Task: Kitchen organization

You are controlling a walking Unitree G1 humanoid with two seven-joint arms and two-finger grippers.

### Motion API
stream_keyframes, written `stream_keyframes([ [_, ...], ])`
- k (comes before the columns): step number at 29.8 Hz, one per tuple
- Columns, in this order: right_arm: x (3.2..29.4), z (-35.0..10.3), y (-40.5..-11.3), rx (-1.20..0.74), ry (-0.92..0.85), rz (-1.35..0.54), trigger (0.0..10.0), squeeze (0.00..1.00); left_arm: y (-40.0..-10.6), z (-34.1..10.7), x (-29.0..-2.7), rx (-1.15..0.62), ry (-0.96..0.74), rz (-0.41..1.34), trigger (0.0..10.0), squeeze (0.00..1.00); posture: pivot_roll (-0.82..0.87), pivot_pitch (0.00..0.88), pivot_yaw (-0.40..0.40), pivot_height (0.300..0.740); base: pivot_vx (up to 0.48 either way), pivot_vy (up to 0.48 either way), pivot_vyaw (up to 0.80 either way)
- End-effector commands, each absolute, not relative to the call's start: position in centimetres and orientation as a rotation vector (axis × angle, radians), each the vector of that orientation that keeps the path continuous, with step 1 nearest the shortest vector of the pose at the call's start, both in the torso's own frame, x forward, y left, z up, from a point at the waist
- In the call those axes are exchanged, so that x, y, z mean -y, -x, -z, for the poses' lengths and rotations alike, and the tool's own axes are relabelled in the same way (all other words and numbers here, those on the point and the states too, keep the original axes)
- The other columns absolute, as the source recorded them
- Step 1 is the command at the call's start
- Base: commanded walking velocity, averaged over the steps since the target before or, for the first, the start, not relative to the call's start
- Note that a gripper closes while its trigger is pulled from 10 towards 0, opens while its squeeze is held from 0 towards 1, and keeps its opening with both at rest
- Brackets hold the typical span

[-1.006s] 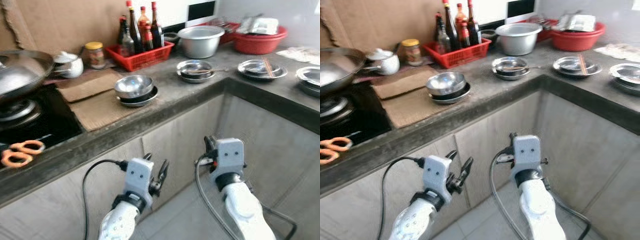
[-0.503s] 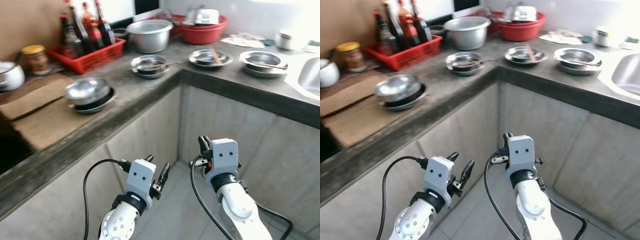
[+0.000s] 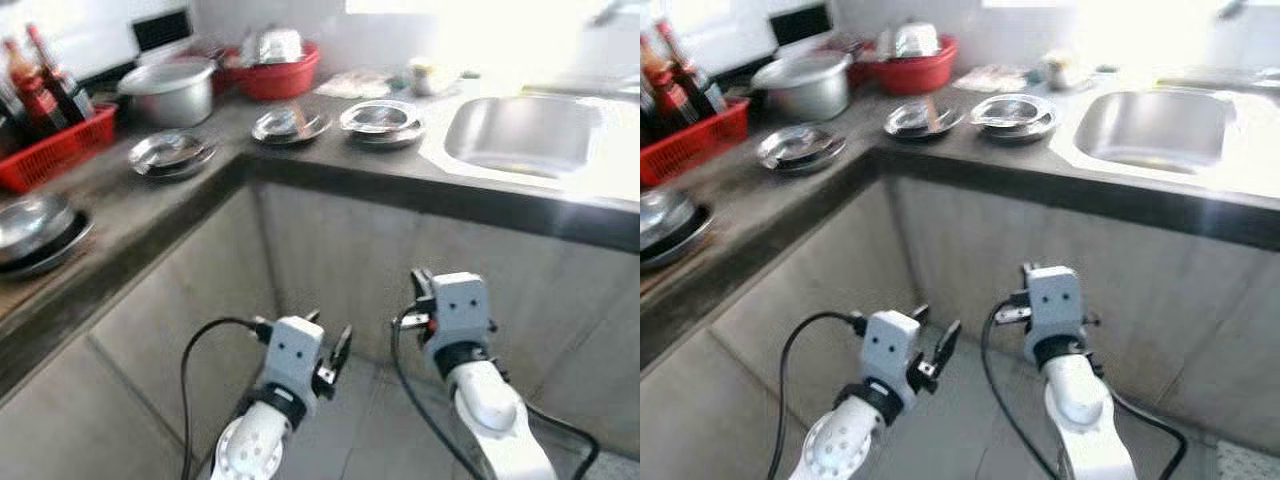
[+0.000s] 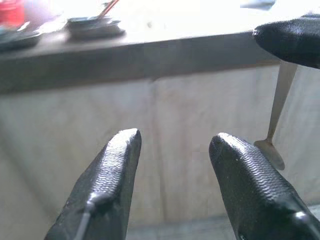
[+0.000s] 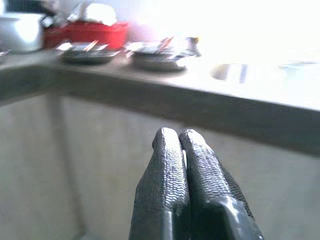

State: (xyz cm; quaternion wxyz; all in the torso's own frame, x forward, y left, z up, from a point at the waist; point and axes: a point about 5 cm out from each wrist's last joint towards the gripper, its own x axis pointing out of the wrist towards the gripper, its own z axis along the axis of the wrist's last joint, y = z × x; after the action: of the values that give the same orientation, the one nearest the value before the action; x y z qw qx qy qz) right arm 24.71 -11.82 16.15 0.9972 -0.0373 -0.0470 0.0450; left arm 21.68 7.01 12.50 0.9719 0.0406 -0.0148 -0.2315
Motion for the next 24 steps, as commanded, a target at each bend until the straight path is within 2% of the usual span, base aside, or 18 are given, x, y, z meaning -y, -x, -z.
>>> stream_keyframes([
  [1, 11.1, -16.7, -24.6, 0.114, 0.060, -0.111, 0.0, 0.00, -21.7, -12.4, -7.6, 0.025, -0.096, 0.454, 10.0, 0.00, 0.07, 0.051, 0.033, 0.740, 0.255, -0.405, -0.80],
  [7, 11.0, -16.9, -24.8, 0.123, 0.064, -0.113, 0.0, 0.00, -21.8, -12.4, -7.7, 0.018, -0.087, 0.445, 10.0, 0.00, 0.07, 0.049, 0.034, 0.740, 0.279, -0.375, -0.80],
  [11, 11.2, -17.6, -25.4, 0.152, 0.067, -0.105, 0.0, 0.00, -22.1, -12.6, -8.1, 0.013, -0.044, 0.405, 10.0, 0.00, 0.08, 0.046, 0.030, 0.740, 0.000, 0.000, -0.79],
  [12, 11.3, -17.7, -25.5, 0.155, 0.065, -0.102, 3.1, 0.00, -22.1, -12.7, -8.2, 0.017, -0.046, 0.405, 10.0, 0.00, 0.08, 0.046, 0.030, 0.740, 0.000, 0.000, 0.00],
  [13, 11.3, -17.9, -25.6, 0.165, 0.070, -0.105, 3.1, 0.00, -22.2, -12.8, -8.2, 0.024, -0.048, 0.402, 10.0, 0.00, 0.08, 0.045, 0.027, 0.740, 0.000, 0.000, 0.00],
  [14, 11.3, -18.1, -25.7, 0.173, 0.072, -0.107, 4.2, 0.00, -22.3, -13.0, -8.2, 0.033, -0.052, 0.396, 10.0, 0.00, 0.08, 0.044, 0.028, 0.740, 0.000, 0.000, 0.00],
  [15, 11.3, -18.2, -25.8, 0.177, 0.076, -0.108, 4.8, 0.00, -22.3, -13.1, -8.3, 0.039, -0.050, 0.391, 10.0, 0.00, 0.08, 0.043, 0.027, 0.740, 0.000, 0.000, 0.00],
  [16, 11.3, -18.3, -25.9, 0.181, 0.080, -0.109, 6.8, 0.00, -22.4, -13.1, -8.2, 0.041, -0.042, 0.390, 10.0, 0.00, 0.08, 0.043, 0.024, 0.740, 0.000, 0.000, 0.00],
  [17, 11.3, -18.3, -25.9, 0.182, 0.082, -0.109, 6.8, 0.00, -22.4, -13.2, -8.2, 0.042, -0.036, 0.389, 10.0, 0.00, 0.08, 0.043, 0.024, 0.740, 0.000, 0.000, 0.00],
  [18, 11.5, -18.8, -26.2, 0.202, 0.088, -0.104, 10.0, 0.00, -22.4, -13.2, -8.2, 0.047, -0.040, 0.389, 10.0, 0.00, 0.07, 0.042, 0.025, 0.740, 0.000, 0.000, 0.00],
  [24, 12.2, -20.9, -27.2, 0.275, 0.089, -0.084, 10.0, 0.00, -22.8, -13.7, -8.4, 0.066, -0.048, 0.374, 10.0, 0.00, 0.08, 0.039, 0.030, 0.740, 0.000, 0.000, 0.00],
])
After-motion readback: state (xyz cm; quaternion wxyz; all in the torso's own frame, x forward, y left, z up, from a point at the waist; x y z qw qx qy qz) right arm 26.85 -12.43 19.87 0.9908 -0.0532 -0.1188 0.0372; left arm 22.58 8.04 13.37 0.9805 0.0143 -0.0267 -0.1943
